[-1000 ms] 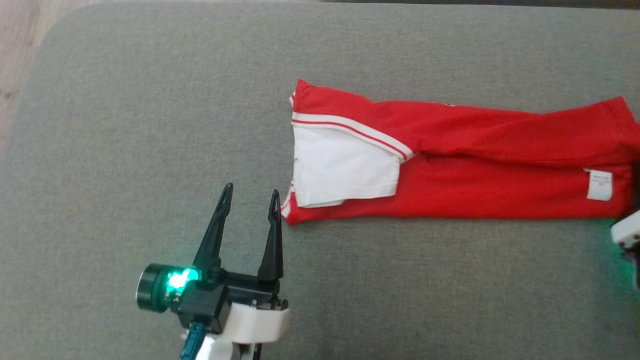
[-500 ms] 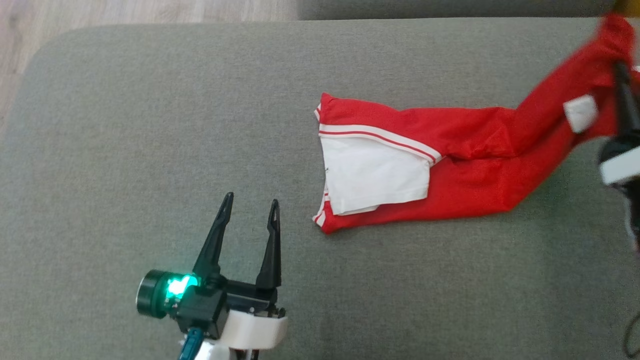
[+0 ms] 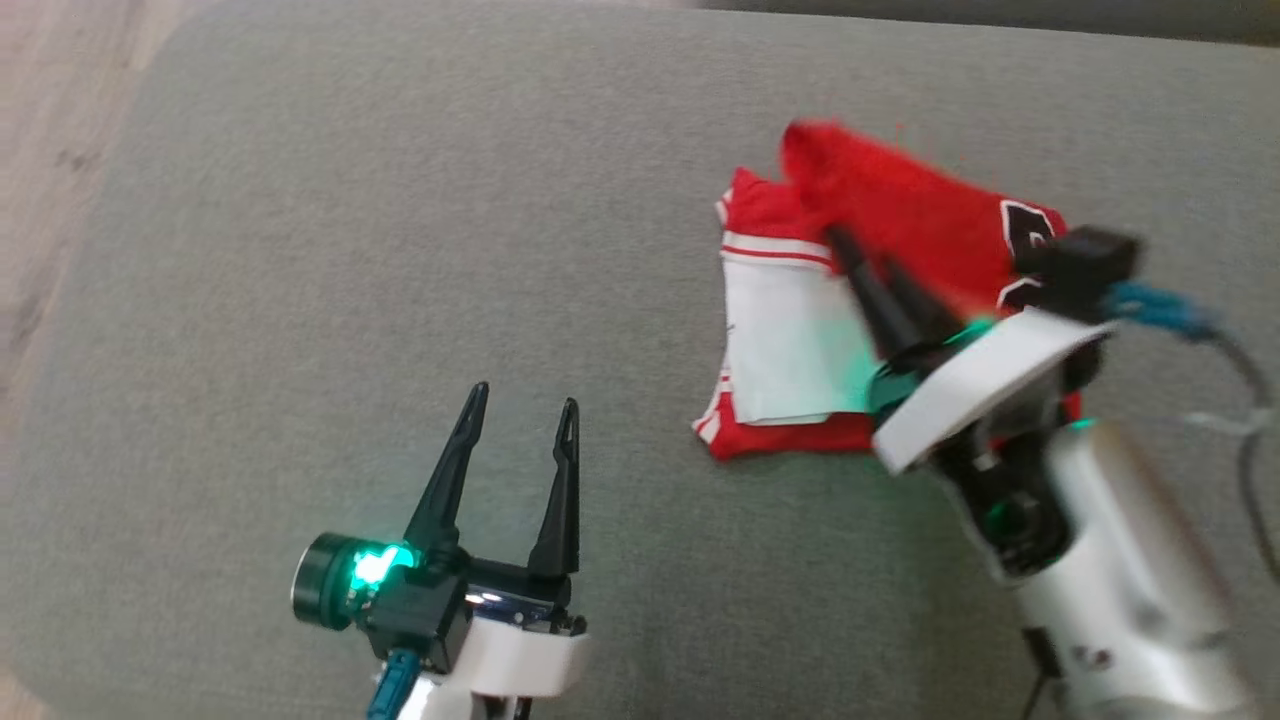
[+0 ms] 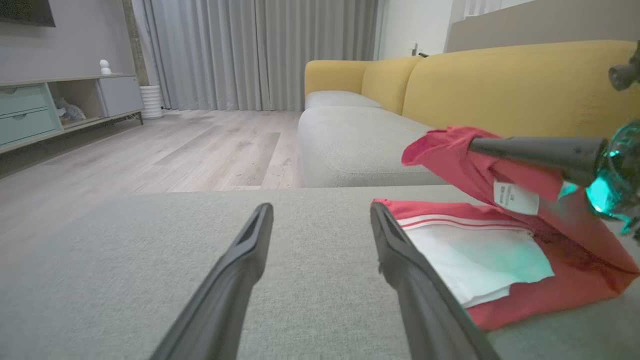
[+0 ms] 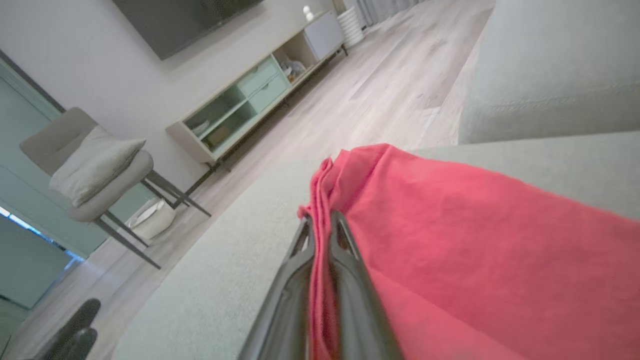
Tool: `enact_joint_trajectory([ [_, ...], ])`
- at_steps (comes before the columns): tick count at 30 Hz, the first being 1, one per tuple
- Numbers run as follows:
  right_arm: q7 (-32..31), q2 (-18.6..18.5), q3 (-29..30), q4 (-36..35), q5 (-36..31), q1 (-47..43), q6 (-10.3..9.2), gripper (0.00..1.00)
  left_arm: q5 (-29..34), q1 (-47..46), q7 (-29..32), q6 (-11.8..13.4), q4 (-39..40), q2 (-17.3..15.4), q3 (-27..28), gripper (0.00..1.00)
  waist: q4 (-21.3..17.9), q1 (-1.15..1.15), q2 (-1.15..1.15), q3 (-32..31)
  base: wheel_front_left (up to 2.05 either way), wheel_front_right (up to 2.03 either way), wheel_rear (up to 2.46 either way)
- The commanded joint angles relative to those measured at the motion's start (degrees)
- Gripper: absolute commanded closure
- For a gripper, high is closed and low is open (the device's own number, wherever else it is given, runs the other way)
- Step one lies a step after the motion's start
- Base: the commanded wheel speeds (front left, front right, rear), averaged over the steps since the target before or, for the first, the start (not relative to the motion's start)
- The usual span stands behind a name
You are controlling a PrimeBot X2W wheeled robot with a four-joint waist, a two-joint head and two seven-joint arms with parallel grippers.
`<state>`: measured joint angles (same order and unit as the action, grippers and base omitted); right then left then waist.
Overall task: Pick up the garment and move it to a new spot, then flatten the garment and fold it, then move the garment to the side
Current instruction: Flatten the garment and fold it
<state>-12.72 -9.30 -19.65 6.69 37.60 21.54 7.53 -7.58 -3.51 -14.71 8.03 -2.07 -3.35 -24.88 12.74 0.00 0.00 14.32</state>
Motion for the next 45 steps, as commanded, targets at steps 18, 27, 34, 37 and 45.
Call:
enact_joint_trajectory([
  [18,19.81,-4.15,5.10,0.38,-0.83,-5.65,-0.04,0.00,-1.19,0.75,-0.29,0.55,0.73,0.46,3.92,0.00,-2.42,0.00,0.00,-6.28,0.00,0.00,0.00],
  [27,27.56,-7.26,8.10,7.80,-6.83,-15.52,-0.04,0.00,-3.17,6.07,-0.29,-0.57,-1.38,0.46,8.52,0.00,-6.29,0.00,0.00,-13.96,0.00,0.00,0.00],
  [34,27.70,-4.20,9.42,4.79,-15.34,-21.63,-0.04,0.00,-2.81,9.25,-0.29,-1.14,-2.08,0.46,11.51,0.00,-8.45,0.00,0.00,-16.39,0.00,0.00,0.00],
  [37,27.70,-2.83,9.77,4.27,-18.13,-23.37,-0.04,0.00,-2.32,9.96,-0.29,-1.52,-2.50,0.46,11.94,0.00,-8.79,0.00,0.00,-17.00,0.00,0.00,0.00],
  [45,27.71,-0.56,11.30,3.80,-21.20,-24.90,-0.04,0.00,-1.74,10.72,-0.29,-2.23,-3.45,0.46,12.65,0.00,-8.89,0.00,0.00,-17.54,0.00,0.00,0.00],
])
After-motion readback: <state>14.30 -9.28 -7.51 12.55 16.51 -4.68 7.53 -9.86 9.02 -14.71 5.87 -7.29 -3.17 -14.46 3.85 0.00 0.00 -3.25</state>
